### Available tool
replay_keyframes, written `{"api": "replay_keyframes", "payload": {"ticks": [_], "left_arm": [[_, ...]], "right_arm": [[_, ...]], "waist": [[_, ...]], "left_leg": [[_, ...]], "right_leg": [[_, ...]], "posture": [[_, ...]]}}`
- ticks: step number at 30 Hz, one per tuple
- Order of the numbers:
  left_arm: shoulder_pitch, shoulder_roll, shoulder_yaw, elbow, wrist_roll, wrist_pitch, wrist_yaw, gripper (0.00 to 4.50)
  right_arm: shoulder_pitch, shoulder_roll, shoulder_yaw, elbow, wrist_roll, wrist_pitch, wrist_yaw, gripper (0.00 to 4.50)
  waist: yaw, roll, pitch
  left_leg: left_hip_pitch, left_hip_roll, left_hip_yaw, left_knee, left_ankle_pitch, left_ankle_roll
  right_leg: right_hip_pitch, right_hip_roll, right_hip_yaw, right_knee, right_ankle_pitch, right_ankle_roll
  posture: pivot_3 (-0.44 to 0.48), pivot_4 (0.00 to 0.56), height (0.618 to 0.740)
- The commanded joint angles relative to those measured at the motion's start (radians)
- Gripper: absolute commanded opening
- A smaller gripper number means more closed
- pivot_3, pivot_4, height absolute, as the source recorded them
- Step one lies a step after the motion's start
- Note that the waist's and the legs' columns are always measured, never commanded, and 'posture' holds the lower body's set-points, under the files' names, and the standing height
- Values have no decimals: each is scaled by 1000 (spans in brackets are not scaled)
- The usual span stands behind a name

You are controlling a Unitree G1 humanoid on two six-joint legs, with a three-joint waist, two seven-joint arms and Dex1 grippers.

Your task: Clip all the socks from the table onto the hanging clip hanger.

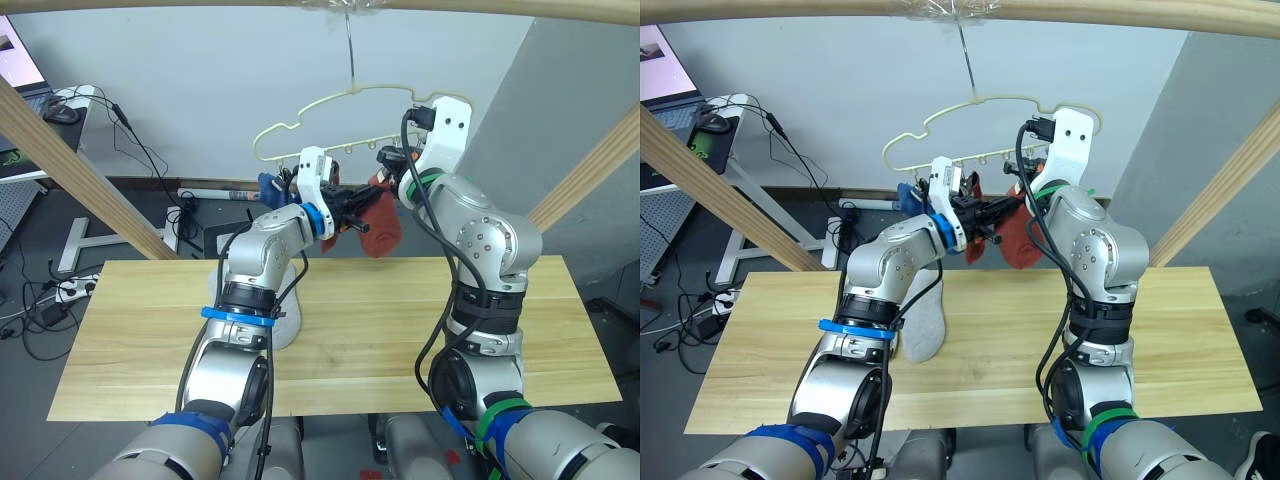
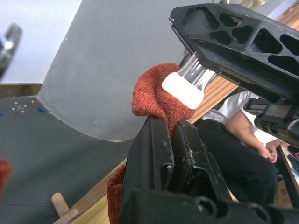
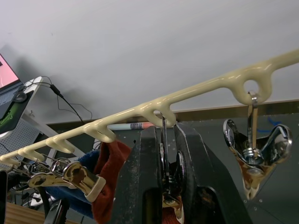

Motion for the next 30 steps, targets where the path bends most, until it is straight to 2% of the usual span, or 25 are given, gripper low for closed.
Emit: {"api": "replay_keyframes", "payload": {"ticks": [1,7,16,19,30], "left_arm": [[-17,-4,-15,-78,-29,11,-19,29],[-16,-7,-16,-86,-34,17,-15,29],[-18,-1,-15,-83,-39,20,-18,0],[-17,7,-18,-83,-39,26,-28,0],[51,109,-68,-167,-23,39,-91,3395]], "right_arm": [[-6,4,7,-34,20,-19,6,137],[-7,6,3,-33,24,-16,4,137],[-3,2,3,-42,30,7,4,3359],[-2,3,0,-46,32,13,4,3359],[45,10,-5,-153,71,152,-4,3397]], "waist": [[0,0,0],[0,0,0],[0,0,0],[0,0,0],[0,0,0]], "left_leg": [[0,0,0,0,0,0],[0,0,0,0,0,0],[0,0,0,0,0,0],[0,0,0,0,0,0],[0,0,0,-1,0,0]], "right_leg": [[0,0,0,0,0,0],[0,0,0,0,0,0],[0,0,0,0,0,0],[0,0,0,0,0,0],[0,0,0,0,0,0]], "posture": [[28,236,740],[28,238,740],[28,238,740],[27,237,740],[20,238,740]]}}
